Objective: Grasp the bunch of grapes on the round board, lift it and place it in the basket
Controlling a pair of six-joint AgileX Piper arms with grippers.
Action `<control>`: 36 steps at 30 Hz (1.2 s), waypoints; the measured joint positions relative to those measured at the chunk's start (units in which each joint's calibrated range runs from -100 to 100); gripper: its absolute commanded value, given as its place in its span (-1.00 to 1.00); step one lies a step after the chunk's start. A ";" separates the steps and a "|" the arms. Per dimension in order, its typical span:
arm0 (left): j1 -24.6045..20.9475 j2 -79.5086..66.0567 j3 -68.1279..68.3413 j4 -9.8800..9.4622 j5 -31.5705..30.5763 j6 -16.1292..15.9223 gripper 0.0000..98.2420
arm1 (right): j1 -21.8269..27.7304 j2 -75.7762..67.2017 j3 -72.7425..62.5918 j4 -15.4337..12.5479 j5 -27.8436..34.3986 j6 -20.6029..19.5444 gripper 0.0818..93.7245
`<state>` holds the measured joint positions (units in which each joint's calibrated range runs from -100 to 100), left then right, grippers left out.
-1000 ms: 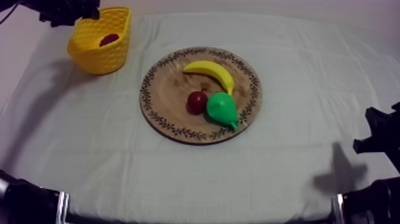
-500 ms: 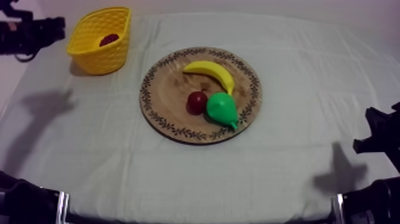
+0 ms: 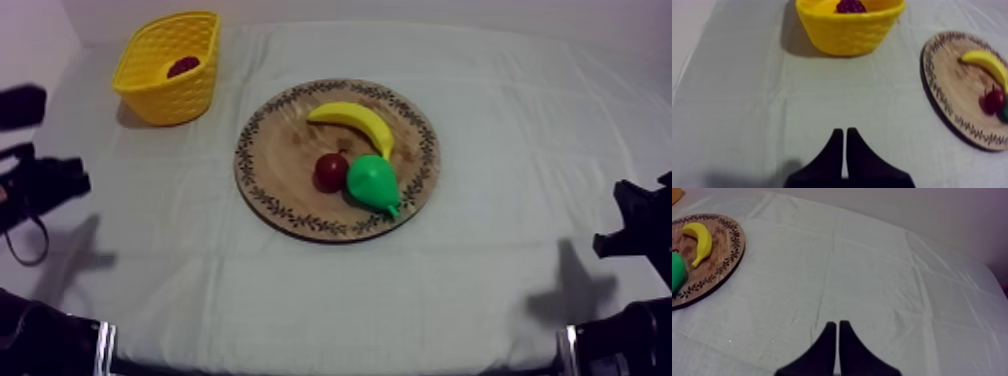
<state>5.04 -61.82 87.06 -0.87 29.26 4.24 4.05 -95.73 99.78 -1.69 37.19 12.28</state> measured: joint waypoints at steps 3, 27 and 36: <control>0.94 -6.03 5.15 0.87 -0.09 -1.63 -1.00 | 0.00 0.00 0.00 0.00 0.00 0.00 -0.99; 1.28 -37.93 12.73 -0.75 0.47 -3.12 -1.00 | 0.00 0.00 0.00 0.00 0.00 0.00 -0.99; 1.03 -38.18 12.77 -1.01 1.02 1.98 -1.00 | 0.00 0.00 0.00 0.00 0.00 0.00 -0.99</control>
<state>6.07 -100.00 99.83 -1.88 30.28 6.22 4.05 -95.73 99.78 -1.69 37.19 12.28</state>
